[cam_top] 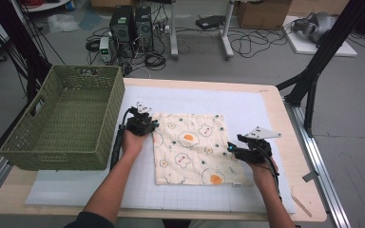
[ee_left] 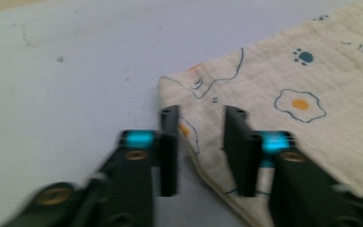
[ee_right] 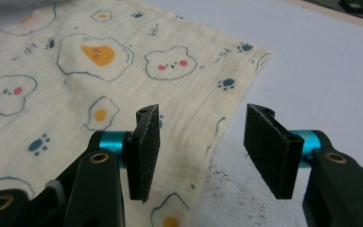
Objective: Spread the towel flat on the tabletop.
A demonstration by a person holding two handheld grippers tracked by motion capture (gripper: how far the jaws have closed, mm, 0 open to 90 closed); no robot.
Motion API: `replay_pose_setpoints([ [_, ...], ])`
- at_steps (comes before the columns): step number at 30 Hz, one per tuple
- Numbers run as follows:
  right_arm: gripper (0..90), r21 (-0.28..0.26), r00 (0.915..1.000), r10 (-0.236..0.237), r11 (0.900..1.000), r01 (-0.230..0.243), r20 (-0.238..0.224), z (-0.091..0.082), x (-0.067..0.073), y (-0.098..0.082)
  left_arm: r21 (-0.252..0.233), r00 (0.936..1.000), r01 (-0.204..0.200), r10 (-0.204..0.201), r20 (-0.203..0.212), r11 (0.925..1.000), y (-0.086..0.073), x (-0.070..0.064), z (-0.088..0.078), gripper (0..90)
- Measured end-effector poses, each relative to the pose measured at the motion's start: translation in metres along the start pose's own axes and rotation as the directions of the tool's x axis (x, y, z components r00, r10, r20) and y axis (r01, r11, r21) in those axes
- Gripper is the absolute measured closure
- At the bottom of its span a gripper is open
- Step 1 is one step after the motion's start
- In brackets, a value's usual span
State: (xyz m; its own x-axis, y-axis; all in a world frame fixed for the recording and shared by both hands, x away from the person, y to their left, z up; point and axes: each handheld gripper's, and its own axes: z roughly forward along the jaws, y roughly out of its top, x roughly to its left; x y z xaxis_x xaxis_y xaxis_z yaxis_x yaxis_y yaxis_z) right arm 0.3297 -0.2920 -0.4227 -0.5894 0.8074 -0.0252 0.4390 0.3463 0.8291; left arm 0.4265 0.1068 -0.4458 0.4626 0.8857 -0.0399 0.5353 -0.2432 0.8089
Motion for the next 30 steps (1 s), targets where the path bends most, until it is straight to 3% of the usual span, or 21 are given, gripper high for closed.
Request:
replay_pose_setpoints([
  [1, 45.5, 0.009, 1.0, 0.002, 1.0, -0.002, 0.005, 0.002, 0.0, 0.0, -0.013, 0.9997, 0.024, -0.024, 0.006, 0.9996, 0.0, 0.001, -0.001, 50.3],
  [3, 44.8, 0.015, 0.9999, -0.003, 1.0, 0.003, 0.014, 0.007, -0.001, 0.001, -0.024, 0.9991, 0.031, -0.031, 0.03, 0.9992, 0.001, 0.0, -0.004, 42.6],
  [9, 44.9, 0.072, 0.9987, 0.028, 0.997, -0.031, 0.042, 0.031, -0.008, 0.002, -0.032, 0.9968, 0.01, -0.007, 0.079, 0.9994, 0.001, -0.008, -0.012, 38.7],
  [12, 47.7, 0.122, 0.9975, 0.054, 0.991, -0.059, 0.045, 0.046, -0.01, -0.001, -0.043, 0.9958, 0.026, -0.022, 0.089, 0.9987, -0.001, -0.009, -0.016, 37.5],
  [14, 58.2, 0.111, 0.9967, 0.076, 0.991, -0.079, 0.028, 0.049, -0.013, -0.001, -0.039, 0.9954, 0.029, -0.025, 0.093, 0.9988, -0.004, -0.008, -0.018, 37.8],
  [15, 71.3, 0.11, 0.9972, 0.075, 0.991, -0.075, 0.006, 0.05, -0.013, 0.0, -0.036, 0.9951, 0.036, -0.032, 0.094, 0.9987, -0.007, -0.008, -0.019, 38.0],
  [16, 84.6, 0.117, 0.9985, 0.054, 0.992, -0.053, -0.006, 0.049, -0.012, 0.001, -0.03, 0.9949, 0.034, -0.031, 0.096, 0.999, -0.01, -0.007, -0.02, 38.3],
  [17, 85.8, 0.129, 0.9996, 0.009, 0.992, -0.013, 0.026, 0.048, -0.011, 0.002, -0.022, 0.9943, 0.037, -0.034, 0.101, 0.9991, -0.012, -0.006, -0.02, 38.6],
  [18, 86.1, 0.144, 0.9969, -0.016, 0.99, 0.005, 0.077, 0.047, -0.011, 0.003, 0.0, 0.9928, 0.04, -0.039, 0.113, 0.9992, -0.013, -0.005, -0.021, 38.9],
  [21, 84.4, 0.142, 0.9908, 0.042, 0.988, -0.06, 0.129, 0.044, -0.017, 0.001, 0.031, 0.9895, 0.035, -0.039, 0.139, 0.9989, -0.013, -0.009, -0.024, 38.6],
  [23, 74.2, 0.138, 0.9894, 0.04, 0.989, -0.06, 0.139, 0.042, -0.016, 0.001, 0.04, 0.9868, 0.019, -0.025, 0.16, 0.999, -0.012, -0.017, -0.025, 39.0],
  [26, 65.2, 0.098, 0.9915, 0.054, 0.993, -0.066, 0.119, 0.036, -0.016, 0.003, 0.073, 0.9816, -0.06, 0.046, 0.185, 0.9955, -0.012, -0.032, -0.02, 41.4],
  [27, 63.0, 0.09, 0.9912, 0.056, 0.994, -0.067, 0.12, 0.034, -0.015, 0.003, 0.084, 0.983, -0.082, 0.067, 0.171, 0.9931, -0.013, -0.037, -0.017, 43.2],
  [29, 61.1, 0.07, 0.9918, 0.061, 0.995, -0.07, 0.112, 0.03, -0.014, 0.004, 0.072, 0.9849, -0.131, 0.122, 0.123, 0.9887, -0.014, -0.043, -0.016, 53.0],
  [30, 60.6, 0.063, 0.9923, 0.061, 0.996, -0.068, 0.108, 0.028, -0.013, 0.005, 0.063, 0.9808, -0.137, 0.127, 0.148, 0.9885, -0.014, -0.044, -0.015, 66.1],
])
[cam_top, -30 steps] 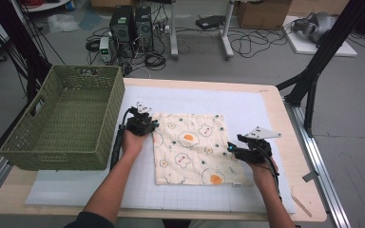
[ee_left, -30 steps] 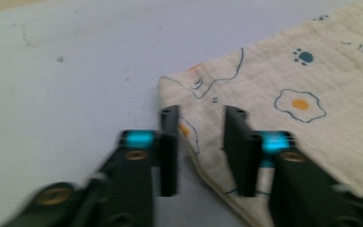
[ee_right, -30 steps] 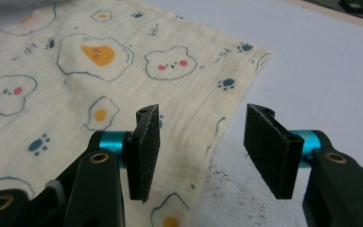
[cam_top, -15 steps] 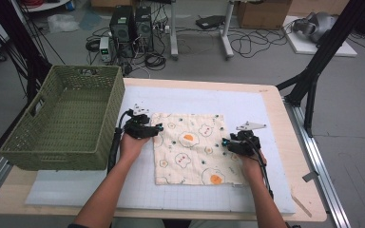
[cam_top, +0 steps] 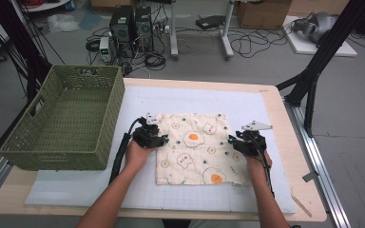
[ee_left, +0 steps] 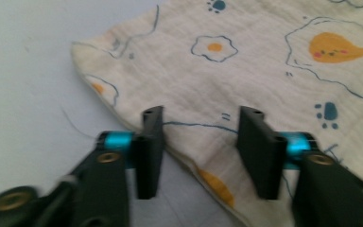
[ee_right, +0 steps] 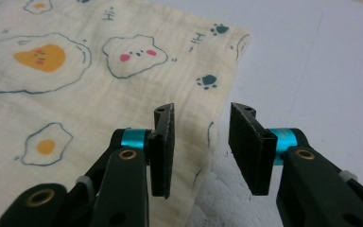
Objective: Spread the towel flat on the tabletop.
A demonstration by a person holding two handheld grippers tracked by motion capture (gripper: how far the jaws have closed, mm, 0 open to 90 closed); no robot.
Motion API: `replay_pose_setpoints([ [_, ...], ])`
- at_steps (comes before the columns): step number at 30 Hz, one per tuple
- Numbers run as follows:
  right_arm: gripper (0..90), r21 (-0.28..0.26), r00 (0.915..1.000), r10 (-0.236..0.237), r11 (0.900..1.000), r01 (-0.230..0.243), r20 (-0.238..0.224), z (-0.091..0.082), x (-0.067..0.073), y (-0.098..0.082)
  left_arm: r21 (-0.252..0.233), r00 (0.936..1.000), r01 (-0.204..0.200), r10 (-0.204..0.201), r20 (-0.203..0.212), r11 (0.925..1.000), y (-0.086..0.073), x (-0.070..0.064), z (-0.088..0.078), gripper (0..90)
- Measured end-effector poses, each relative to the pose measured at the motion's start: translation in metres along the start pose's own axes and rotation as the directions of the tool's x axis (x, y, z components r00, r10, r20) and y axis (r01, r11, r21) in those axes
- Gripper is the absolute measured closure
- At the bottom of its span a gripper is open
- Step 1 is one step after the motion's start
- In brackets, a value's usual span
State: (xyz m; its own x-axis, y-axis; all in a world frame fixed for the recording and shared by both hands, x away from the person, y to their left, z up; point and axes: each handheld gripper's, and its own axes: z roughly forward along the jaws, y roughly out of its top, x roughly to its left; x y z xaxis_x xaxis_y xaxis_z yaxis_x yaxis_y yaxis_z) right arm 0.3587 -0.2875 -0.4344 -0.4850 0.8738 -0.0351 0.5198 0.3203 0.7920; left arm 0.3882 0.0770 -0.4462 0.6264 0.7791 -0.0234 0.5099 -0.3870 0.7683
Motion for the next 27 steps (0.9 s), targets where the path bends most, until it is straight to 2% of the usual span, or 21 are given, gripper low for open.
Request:
replay_pose_setpoints([
  [1, 59.3, -0.006, 1.0, -0.004, 1.0, 0.004, -0.003, -0.002, 0.0, 0.0, 0.0, 0.9994, -0.031, 0.031, -0.014, 0.9995, 0.001, -0.003, 0.001, 83.0],
  [2, 58.8, -0.008, 1.0, -0.002, 1.0, 0.002, -0.008, -0.003, 0.001, 0.0, 0.003, 0.9974, -0.066, 0.066, -0.031, 0.9978, 0.002, -0.004, 0.002, 85.8],
  [3, 58.8, -0.01, 0.9999, -0.01, 1.0, 0.01, -0.008, -0.003, 0.002, -0.001, 0.004, 0.9966, -0.067, 0.067, -0.048, 0.9977, 0.002, -0.003, 0.002, 86.4],
  [4, 58.8, -0.014, 0.9999, -0.012, 1.0, 0.012, -0.009, -0.004, 0.003, -0.001, 0.006, 0.9956, -0.062, 0.062, -0.071, 0.9981, 0.003, 0.001, 0.002, 86.7],
  [8, 58.5, -0.021, 0.9997, -0.009, 1.0, 0.008, -0.023, -0.006, 0.004, -0.004, -0.018, 0.9901, 0.018, -0.02, -0.139, 0.9997, -0.002, 0.03, -0.001, 86.6],
  [10, 57.2, -0.025, 0.9992, 0.006, 1.0, -0.007, -0.039, -0.006, 0.004, -0.005, -0.038, 0.992, 0.062, -0.066, -0.107, 0.9973, -0.004, 0.038, -0.003, 84.0],
  [12, 54.4, -0.025, 0.9983, 0.011, 1.0, -0.013, -0.057, -0.003, 0.005, -0.006, -0.061, 0.9891, 0.109, -0.114, -0.093, 0.9922, -0.006, 0.04, -0.005, 61.4],
  [13, 52.7, -0.022, 0.9976, 0.016, 1.0, -0.017, -0.068, -0.001, 0.006, -0.006, -0.071, 0.9896, 0.114, -0.12, -0.08, 0.991, -0.006, 0.04, -0.007, 55.0],
  [15, 51.7, -0.016, 0.9963, 0.02, 1.0, -0.022, -0.083, 0.004, 0.011, -0.006, -0.081, 0.9896, 0.119, -0.125, -0.07, 0.9896, -0.007, 0.039, -0.011, 48.2],
  [16, 51.8, -0.009, 0.9952, 0.022, 1.0, -0.023, -0.095, 0.006, 0.014, -0.006, -0.084, 0.9897, 0.129, -0.134, -0.051, 0.9881, -0.007, 0.039, -0.012, 45.9],
  [18, 55.0, 0.014, 0.9946, 0.012, 1.0, -0.01, -0.103, 0.012, 0.018, -0.007, -0.082, 0.9907, 0.129, -0.132, -0.034, 0.9882, -0.006, 0.037, -0.015, 43.7],
  [20, 62.9, 0.042, 0.9933, 0.012, 0.999, -0.007, -0.115, 0.017, 0.019, -0.007, -0.096, 0.9925, 0.119, -0.121, -0.016, 0.9882, -0.004, 0.034, -0.019, 43.0],
  [21, 72.9, 0.04, 0.9921, 0.009, 0.999, -0.004, -0.125, 0.016, 0.017, -0.007, -0.096, 0.9933, 0.113, -0.115, -0.011, 0.9889, -0.004, 0.033, -0.021, 42.9],
  [23, 86.5, 0.048, 0.9946, -0.018, 0.999, 0.023, -0.102, 0.015, 0.018, -0.006, -0.096, 0.9943, 0.105, -0.107, -0.006, 0.9898, -0.003, 0.03, -0.024, 42.9],
  [25, 86.4, 0.062, 0.9989, -0.04, 0.997, 0.042, -0.024, 0.014, 0.018, -0.005, -0.106, 0.9949, 0.099, -0.1, -0.006, 0.9894, -0.005, 0.028, -0.027, 42.9],
  [26, 84.9, 0.063, 0.9996, -0.029, 0.998, 0.029, -0.006, 0.014, 0.017, -0.005, -0.11, 0.9953, 0.096, -0.097, -0.006, 0.9893, -0.007, 0.027, -0.028, 43.5],
  [27, 82.9, 0.06, 0.9999, -0.012, 0.998, 0.012, -0.007, 0.014, 0.016, -0.005, -0.106, 0.9948, 0.101, -0.102, -0.005, 0.9893, -0.009, 0.027, -0.028, 43.9],
])
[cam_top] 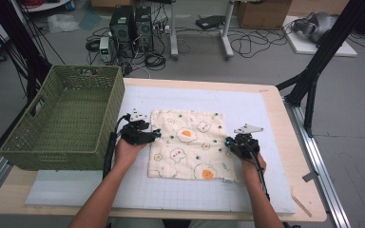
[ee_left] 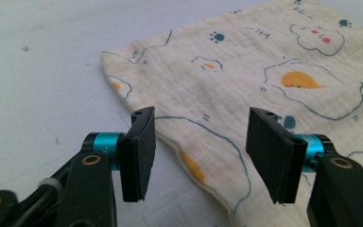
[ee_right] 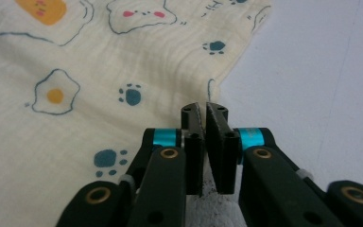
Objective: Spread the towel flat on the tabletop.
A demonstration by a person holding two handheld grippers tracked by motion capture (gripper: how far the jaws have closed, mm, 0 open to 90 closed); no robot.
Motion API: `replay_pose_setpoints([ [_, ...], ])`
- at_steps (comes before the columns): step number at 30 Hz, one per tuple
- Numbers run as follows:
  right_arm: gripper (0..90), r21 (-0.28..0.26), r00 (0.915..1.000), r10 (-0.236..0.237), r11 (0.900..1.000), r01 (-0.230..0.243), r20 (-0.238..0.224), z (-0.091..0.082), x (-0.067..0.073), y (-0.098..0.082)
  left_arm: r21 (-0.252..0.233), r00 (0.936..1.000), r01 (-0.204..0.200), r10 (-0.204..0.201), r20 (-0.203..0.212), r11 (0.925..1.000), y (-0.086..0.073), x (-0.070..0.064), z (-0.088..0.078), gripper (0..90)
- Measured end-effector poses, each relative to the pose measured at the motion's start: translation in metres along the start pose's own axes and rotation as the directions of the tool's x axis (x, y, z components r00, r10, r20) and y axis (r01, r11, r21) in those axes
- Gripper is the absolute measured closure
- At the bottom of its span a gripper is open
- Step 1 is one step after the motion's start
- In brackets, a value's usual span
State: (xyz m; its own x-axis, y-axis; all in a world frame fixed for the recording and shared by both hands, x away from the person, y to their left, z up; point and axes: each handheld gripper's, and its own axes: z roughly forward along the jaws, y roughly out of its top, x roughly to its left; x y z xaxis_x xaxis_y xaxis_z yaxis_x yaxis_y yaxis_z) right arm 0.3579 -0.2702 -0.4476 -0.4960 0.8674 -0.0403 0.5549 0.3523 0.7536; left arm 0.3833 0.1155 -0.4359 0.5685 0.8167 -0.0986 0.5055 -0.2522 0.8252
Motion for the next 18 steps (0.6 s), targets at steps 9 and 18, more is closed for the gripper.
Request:
replay_pose_setpoints([
  [9, 61.6, -0.08, 0.9993, -0.034, 0.996, 0.033, -0.014, -0.023, 0.002, -0.001, 0.072, 0.9968, -0.043, 0.038, 0.07, 0.9965, -0.022, -0.009, -0.016, 48.5],
  [18, 56.6, -0.105, 0.9874, -0.126, 0.988, 0.115, -0.096, -0.049, 0.019, -0.02, 0.034, 0.9812, -0.081, 0.074, 0.178, 0.9961, -0.04, -0.021, -0.036, 53.8],
])
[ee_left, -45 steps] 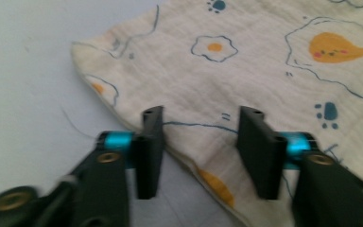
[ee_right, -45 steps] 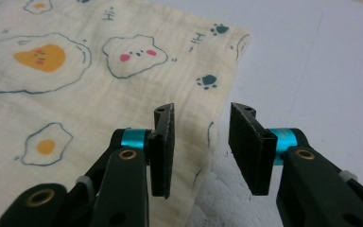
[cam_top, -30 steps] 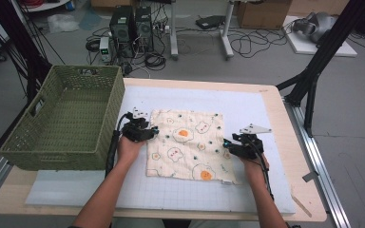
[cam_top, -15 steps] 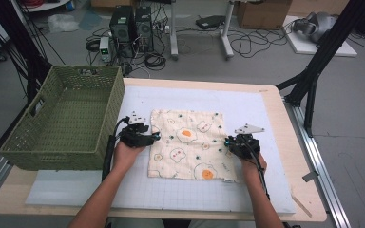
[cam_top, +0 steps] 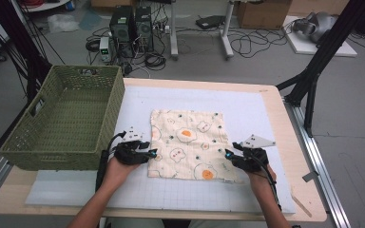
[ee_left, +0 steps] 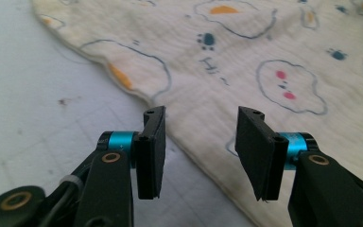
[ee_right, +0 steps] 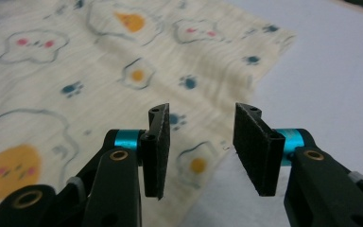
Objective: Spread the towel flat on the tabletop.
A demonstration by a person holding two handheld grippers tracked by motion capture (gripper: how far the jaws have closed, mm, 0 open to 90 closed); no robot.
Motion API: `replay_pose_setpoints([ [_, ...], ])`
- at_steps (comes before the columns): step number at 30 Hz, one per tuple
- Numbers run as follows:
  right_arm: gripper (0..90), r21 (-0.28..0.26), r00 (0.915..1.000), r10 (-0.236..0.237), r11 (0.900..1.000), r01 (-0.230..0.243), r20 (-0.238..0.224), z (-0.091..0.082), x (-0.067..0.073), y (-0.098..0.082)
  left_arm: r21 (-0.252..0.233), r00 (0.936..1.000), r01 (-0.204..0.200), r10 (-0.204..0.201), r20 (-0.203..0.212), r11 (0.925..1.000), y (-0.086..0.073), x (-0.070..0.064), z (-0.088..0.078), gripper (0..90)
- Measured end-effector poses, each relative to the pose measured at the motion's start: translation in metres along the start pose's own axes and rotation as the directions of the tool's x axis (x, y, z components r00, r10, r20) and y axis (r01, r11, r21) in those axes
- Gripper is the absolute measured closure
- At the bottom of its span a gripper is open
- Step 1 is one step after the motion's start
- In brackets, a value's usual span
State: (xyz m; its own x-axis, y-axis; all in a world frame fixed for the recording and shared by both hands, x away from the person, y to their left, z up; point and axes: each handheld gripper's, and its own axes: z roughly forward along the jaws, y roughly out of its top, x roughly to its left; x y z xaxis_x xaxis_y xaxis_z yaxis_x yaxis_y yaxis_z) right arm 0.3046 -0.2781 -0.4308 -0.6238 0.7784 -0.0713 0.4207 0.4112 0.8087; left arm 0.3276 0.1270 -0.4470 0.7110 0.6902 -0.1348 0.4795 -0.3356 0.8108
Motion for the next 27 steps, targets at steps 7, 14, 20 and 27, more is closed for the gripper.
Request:
replay_pose_setpoints([
  [7, 60.6, 0.076, 0.9973, -0.028, 0.997, 0.033, -0.067, 0.015, 0.012, -0.009, 0.043, 0.9938, -0.1, 0.102, -0.045, 0.9941, -0.003, -0.012, 0.005, 63.5],
  [14, 88.4, 0.093, 0.9909, -0.025, 0.995, 0.037, -0.132, 0.016, 0.017, -0.009, 0.055, 0.9908, -0.125, 0.128, -0.045, 0.9906, -0.005, -0.014, -0.001, 87.5],
  [20, 88.4, 0.106, 0.9828, -0.025, 0.993, 0.045, -0.183, 0.009, 0.019, -0.01, 0.056, 0.9945, -0.101, 0.102, -0.021, 0.9933, -0.007, -0.012, -0.011, 87.4],
  [27, 88.3, 0.125, 0.9712, -0.022, 0.991, 0.053, -0.237, 0.001, 0.025, -0.012, 0.072, 0.9961, -0.088, 0.087, 0.008, 0.9935, -0.013, -0.012, -0.02, 86.7],
])
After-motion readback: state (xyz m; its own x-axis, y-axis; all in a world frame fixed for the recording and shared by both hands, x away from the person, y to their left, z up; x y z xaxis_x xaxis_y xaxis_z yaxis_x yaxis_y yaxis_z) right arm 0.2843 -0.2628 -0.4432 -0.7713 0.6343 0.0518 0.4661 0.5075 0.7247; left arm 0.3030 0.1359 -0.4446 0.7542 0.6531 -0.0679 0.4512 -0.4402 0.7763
